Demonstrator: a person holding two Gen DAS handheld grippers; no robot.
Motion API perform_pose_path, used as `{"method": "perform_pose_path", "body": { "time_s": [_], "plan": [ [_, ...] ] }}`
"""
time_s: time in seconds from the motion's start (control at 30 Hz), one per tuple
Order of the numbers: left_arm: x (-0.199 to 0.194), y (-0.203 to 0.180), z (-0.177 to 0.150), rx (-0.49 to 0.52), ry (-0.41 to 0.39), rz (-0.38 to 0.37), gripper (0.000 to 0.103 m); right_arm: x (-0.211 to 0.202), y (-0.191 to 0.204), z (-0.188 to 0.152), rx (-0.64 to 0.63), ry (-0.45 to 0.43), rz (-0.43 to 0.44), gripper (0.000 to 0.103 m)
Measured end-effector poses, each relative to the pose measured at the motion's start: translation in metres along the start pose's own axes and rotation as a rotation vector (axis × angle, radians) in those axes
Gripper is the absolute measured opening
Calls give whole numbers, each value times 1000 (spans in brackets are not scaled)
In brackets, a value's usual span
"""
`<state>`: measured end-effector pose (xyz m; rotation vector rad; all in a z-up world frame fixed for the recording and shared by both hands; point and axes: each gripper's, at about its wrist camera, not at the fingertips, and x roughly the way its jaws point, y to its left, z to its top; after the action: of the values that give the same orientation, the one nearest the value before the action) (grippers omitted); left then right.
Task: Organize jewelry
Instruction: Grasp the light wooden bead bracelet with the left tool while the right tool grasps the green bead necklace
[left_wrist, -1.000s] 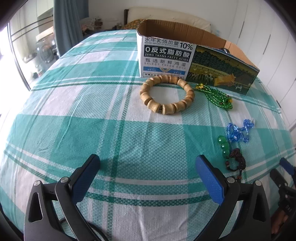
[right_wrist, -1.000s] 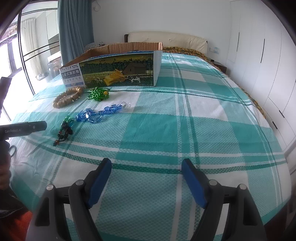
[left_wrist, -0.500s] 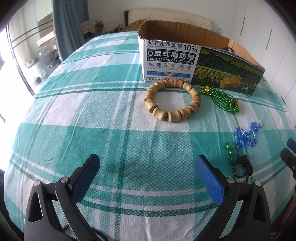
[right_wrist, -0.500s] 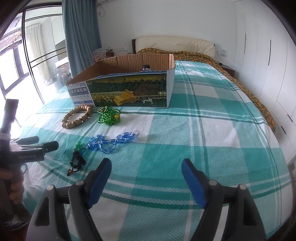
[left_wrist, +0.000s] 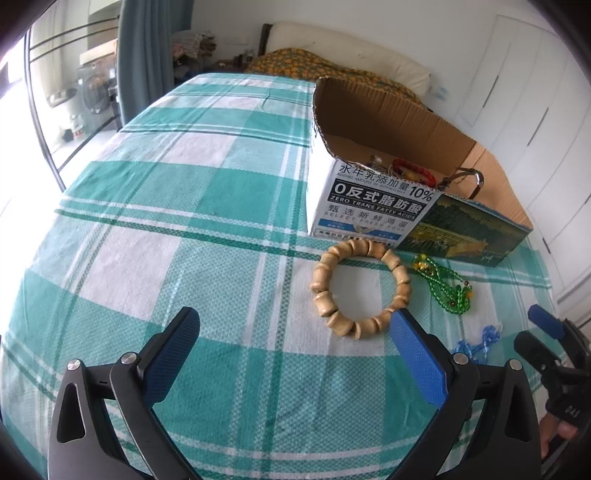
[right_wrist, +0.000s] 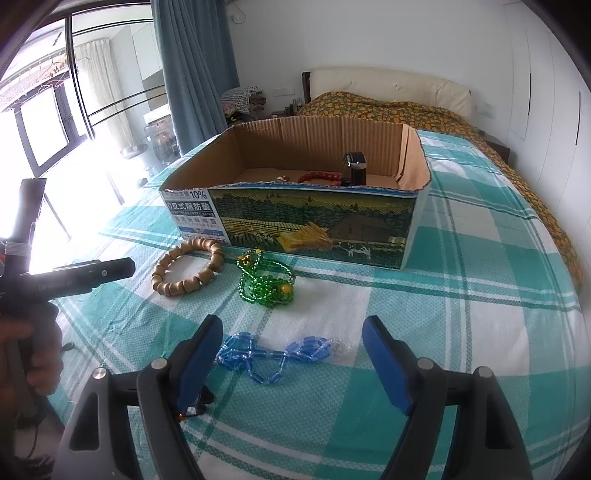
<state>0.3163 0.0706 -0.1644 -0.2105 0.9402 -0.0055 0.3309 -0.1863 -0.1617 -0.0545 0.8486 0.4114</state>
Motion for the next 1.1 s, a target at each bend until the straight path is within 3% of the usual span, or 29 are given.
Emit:
{"method": "perform_pose_path", "body": {
  "time_s": [0.23, 0.67, 1.1],
  "plan": [
    [24, -11, 11, 55, 42, 40, 102, 29, 9, 10, -2, 48, 42, 80],
    [53, -14, 14, 111, 94, 138, 102, 70, 22, 24, -64, 158, 26, 80],
    [54, -14, 16, 117, 81, 138, 102, 88, 37, 27, -132, 204, -28, 80]
  ]
}}
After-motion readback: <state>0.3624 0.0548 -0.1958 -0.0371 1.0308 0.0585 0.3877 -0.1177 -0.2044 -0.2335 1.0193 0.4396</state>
